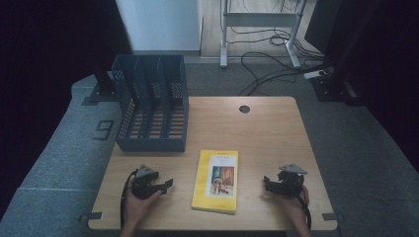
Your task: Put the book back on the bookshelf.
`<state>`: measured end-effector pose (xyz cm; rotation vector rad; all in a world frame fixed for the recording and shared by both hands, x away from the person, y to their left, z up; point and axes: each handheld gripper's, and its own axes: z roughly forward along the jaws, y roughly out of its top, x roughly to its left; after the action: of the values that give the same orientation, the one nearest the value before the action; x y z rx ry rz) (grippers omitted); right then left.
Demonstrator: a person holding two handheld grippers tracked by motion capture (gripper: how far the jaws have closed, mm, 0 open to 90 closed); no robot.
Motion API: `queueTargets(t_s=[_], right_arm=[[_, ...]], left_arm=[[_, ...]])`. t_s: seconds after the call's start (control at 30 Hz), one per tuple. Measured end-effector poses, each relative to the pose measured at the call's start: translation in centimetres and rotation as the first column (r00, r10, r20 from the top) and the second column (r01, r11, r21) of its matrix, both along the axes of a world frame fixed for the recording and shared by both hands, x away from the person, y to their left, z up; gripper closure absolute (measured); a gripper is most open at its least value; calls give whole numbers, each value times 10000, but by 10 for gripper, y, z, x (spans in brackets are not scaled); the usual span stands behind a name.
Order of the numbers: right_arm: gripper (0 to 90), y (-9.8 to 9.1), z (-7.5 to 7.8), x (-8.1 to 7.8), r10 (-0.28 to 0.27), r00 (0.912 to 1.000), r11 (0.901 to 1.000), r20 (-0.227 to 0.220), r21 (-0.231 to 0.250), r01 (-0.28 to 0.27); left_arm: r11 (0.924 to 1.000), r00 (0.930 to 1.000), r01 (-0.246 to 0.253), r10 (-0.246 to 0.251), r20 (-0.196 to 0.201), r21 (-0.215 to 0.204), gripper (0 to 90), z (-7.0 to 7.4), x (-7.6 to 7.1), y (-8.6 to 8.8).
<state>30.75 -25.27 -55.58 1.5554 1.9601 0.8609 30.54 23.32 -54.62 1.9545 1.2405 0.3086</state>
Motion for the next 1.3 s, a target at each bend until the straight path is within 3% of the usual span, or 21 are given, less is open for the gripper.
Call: queueTargets(t_s=[0.3,0.57,1.03,1.3], right_arm=[[81,0,0,0,10,10000,10000,-5,3,-10],[99,0,0,-1,-69,10000,10000,-2,71,69],[141,3,1,2,-182,9998,9998,79,98,182],[161,8,12,-4,-4,9985,9991,543,429,-19]], left_arm=[[9999,9999,105,-105,3,20,255,0,4,-1],[9969,9996,182,-197,187,767,253,0,-1,-7],[9970,9996,180,-196,204,758,254,0,-3,-7],[9971,9996,218,-231,170,732,251,0,-3,-6]])
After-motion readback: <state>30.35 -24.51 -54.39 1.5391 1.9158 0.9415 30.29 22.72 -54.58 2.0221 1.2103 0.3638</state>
